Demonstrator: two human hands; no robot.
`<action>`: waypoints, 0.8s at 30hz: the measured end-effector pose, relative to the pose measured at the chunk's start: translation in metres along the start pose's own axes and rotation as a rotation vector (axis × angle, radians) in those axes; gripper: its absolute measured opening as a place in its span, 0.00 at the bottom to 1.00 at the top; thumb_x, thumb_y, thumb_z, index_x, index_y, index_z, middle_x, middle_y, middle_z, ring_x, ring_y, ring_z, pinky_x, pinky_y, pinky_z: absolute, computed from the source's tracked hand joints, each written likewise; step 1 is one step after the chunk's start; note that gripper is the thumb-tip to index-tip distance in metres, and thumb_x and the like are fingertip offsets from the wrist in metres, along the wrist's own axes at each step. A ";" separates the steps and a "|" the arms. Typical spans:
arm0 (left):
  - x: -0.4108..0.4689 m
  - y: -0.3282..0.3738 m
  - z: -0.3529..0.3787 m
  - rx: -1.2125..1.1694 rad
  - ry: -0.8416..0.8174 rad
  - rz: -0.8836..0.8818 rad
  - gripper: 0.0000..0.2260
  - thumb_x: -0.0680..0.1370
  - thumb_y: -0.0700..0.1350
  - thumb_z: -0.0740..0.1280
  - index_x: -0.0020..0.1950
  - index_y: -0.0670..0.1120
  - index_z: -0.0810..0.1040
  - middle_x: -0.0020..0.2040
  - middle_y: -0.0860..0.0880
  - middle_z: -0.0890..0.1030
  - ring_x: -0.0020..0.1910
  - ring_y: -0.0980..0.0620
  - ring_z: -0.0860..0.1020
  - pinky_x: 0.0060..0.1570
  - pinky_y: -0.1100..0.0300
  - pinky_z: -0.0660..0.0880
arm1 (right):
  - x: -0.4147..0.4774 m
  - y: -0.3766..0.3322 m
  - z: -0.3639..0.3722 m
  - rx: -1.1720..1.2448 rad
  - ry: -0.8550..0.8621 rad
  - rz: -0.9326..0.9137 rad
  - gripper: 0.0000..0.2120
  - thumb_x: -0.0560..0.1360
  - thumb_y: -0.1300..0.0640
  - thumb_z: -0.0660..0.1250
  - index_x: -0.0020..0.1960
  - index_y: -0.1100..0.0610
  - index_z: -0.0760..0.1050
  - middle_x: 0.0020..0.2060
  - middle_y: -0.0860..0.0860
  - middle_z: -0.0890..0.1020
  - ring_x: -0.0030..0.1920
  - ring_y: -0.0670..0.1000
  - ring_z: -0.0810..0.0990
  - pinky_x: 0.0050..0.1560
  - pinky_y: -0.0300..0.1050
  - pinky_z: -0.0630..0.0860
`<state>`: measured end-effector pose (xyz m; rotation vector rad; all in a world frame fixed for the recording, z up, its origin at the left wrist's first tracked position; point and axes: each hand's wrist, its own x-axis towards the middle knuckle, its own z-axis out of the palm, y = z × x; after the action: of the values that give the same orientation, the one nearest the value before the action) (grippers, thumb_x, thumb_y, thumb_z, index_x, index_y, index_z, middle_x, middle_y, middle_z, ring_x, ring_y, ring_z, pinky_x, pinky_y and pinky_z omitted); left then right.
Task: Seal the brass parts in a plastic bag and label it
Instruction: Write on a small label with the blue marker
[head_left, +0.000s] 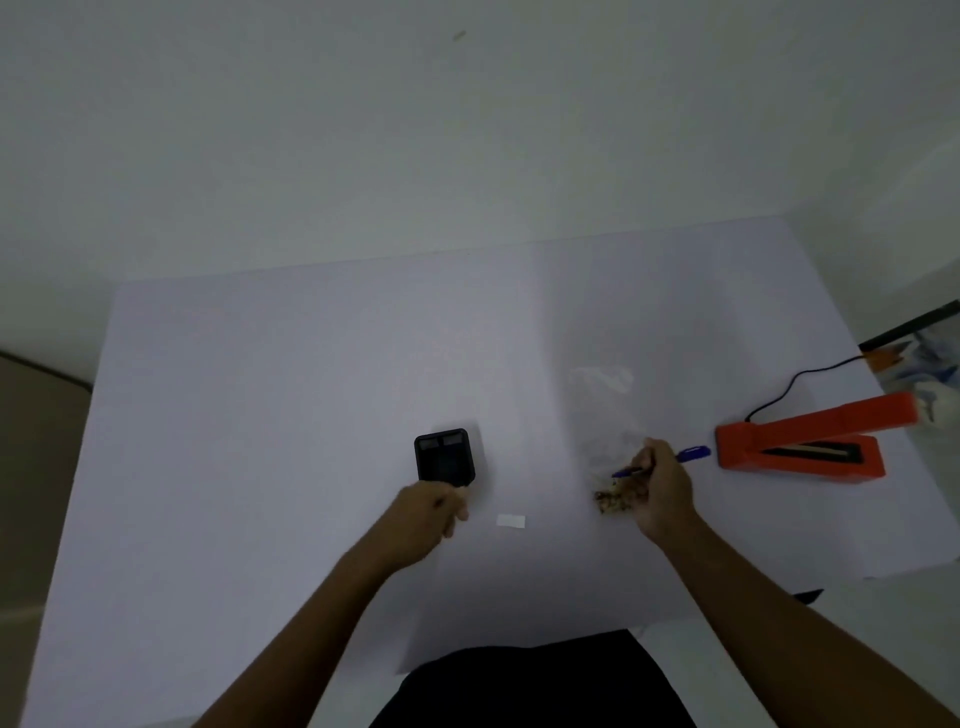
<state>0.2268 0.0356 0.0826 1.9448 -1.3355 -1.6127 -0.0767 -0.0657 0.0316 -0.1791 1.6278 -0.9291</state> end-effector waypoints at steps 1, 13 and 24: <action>0.008 -0.016 0.001 0.127 0.070 -0.017 0.15 0.82 0.48 0.59 0.41 0.45 0.79 0.34 0.51 0.79 0.32 0.56 0.77 0.33 0.65 0.72 | -0.004 0.000 0.003 -0.014 -0.055 -0.002 0.21 0.75 0.54 0.64 0.26 0.54 0.65 0.24 0.50 0.67 0.24 0.49 0.63 0.26 0.41 0.62; 0.049 -0.083 0.057 0.495 0.297 -0.070 0.07 0.79 0.43 0.64 0.44 0.40 0.76 0.40 0.43 0.82 0.35 0.50 0.78 0.36 0.58 0.75 | -0.056 0.083 0.033 -0.388 -0.275 0.029 0.24 0.79 0.53 0.65 0.25 0.56 0.68 0.20 0.50 0.65 0.20 0.47 0.61 0.24 0.38 0.58; 0.060 -0.098 0.065 0.589 0.334 -0.030 0.08 0.77 0.44 0.66 0.40 0.43 0.79 0.36 0.46 0.82 0.31 0.50 0.78 0.30 0.61 0.70 | -0.046 0.077 0.010 -0.502 -0.286 -0.025 0.25 0.79 0.51 0.64 0.25 0.57 0.69 0.19 0.50 0.64 0.20 0.48 0.61 0.25 0.38 0.58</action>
<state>0.2117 0.0620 -0.0455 2.4232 -1.7675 -0.8915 -0.0264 0.0079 0.0164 -0.6489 1.5622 -0.4701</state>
